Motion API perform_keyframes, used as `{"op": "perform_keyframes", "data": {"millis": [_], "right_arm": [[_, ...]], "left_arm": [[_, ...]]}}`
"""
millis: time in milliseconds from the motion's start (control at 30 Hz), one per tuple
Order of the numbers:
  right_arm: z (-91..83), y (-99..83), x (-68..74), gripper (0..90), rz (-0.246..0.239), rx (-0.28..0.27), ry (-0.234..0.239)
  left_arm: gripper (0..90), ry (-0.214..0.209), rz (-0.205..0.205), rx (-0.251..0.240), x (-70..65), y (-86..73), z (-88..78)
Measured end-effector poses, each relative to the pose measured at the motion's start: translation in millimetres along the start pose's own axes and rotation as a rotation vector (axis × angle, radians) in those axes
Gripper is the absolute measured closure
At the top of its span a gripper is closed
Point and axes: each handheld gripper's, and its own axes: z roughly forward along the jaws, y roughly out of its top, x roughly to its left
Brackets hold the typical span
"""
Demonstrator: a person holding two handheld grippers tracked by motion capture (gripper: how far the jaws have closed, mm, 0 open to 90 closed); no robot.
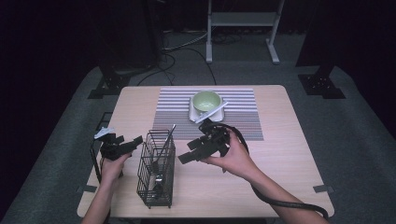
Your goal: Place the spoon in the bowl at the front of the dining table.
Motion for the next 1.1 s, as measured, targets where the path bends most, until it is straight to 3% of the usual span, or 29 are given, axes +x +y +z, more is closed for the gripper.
{"op": "perform_keyframes", "data": {"millis": [1100], "right_arm": [[28.8, 22.2, 5.3, 27.4, -0.028, 0.069, -0.006]], "left_arm": [[0.0, -0.004, -0.003, -0.006, 1.1, 1.0, -1.6]]}}
